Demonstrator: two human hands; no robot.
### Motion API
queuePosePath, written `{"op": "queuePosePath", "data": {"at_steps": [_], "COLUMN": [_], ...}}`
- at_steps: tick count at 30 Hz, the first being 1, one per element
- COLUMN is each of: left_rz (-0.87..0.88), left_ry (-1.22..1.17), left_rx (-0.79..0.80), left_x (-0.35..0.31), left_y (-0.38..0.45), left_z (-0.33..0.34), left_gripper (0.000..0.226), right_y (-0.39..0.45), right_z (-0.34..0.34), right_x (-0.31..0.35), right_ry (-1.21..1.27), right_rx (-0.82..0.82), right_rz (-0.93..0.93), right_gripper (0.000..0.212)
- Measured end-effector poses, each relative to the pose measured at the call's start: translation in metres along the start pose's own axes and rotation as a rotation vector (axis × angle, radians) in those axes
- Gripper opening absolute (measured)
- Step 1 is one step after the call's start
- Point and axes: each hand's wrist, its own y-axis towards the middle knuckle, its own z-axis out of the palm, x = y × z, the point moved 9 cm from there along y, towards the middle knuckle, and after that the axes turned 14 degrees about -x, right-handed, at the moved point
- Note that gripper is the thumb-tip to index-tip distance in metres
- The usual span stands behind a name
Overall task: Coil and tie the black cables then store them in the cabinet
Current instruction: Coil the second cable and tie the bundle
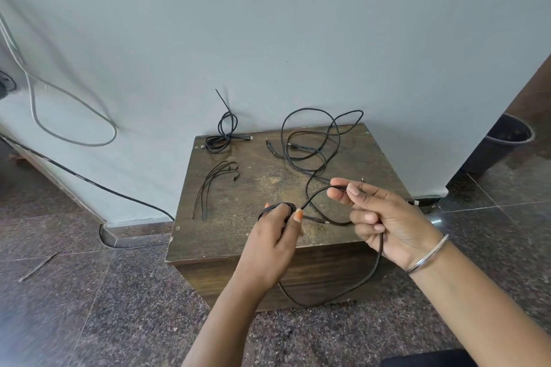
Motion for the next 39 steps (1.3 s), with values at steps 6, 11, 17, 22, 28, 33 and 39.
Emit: {"op": "queuePosePath", "data": {"at_steps": [6,11,17,22,28,33,39], "left_rz": [-0.457,-0.693,-0.777,-0.815,-0.835,-0.823,-0.694], "left_ry": [-0.580,-1.015,-1.305,-1.386,-1.422,-1.437,-1.106], "left_rx": [0.273,0.383,0.301,0.142,-0.019,-0.103,-0.104], "left_x": [0.017,0.010,0.006,0.013,0.025,0.035,0.040], "left_y": [-0.012,-0.023,-0.017,-0.012,-0.008,-0.004,-0.002], "left_z": [0.024,0.035,0.026,0.018,0.013,0.011,0.006], "left_gripper": [0.031,0.031,0.036,0.037,0.035,0.031,0.033], "right_y": [0.008,0.010,0.012,0.012,0.009,0.003,-0.005], "right_z": [-0.008,-0.009,0.012,0.030,0.034,0.044,0.049], "right_x": [0.005,0.003,-0.019,-0.058,-0.065,-0.064,-0.064], "right_ry": [-0.136,-0.373,-0.631,-0.743,-0.687,-0.921,-1.028], "right_rx": [-0.059,-0.163,-0.093,0.065,0.049,0.105,0.175], "right_rz": [-0.153,-0.306,-0.366,-0.249,-0.195,-0.306,-0.318], "right_gripper": [0.024,0.014,0.014,0.015,0.031,0.030,0.033]}}
